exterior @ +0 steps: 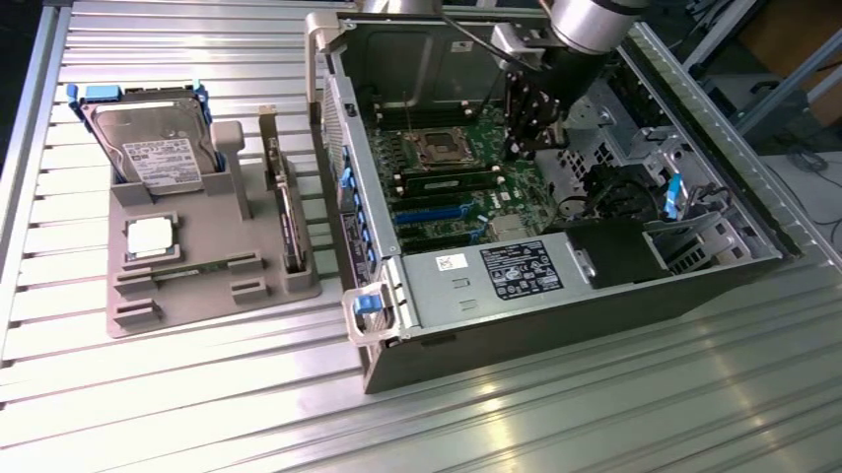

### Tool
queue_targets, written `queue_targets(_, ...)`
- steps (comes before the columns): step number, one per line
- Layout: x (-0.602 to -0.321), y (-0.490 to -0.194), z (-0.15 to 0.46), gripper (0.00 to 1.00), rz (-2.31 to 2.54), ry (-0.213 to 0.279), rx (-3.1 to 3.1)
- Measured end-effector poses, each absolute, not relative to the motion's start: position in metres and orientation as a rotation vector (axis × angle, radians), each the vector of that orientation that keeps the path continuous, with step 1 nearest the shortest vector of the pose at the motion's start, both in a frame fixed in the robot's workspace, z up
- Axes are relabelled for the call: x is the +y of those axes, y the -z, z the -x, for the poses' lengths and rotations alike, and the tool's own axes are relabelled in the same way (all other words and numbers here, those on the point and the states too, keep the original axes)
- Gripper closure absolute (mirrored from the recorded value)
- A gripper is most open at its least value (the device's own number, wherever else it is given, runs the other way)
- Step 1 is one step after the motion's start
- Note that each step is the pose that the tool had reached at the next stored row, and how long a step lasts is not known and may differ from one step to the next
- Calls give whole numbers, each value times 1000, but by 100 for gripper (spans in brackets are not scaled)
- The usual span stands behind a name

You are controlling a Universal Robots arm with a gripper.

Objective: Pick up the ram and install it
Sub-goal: 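Press down the ram until it locks into place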

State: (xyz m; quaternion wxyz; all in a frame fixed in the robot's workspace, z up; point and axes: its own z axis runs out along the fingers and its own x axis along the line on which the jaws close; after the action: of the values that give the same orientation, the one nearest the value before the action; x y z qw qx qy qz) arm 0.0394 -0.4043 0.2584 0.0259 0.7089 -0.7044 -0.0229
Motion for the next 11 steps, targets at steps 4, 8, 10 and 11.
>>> queue_targets(4,-404,-249,-39,89,-2191,71,-2177)
queue_targets(8,-404,-237,-39,89,-2191,71,-2177)
queue_targets(10,-404,-235,-39,89,-2191,71,-2177)
queue_targets(11,-404,-234,-39,89,-2191,71,-2177)
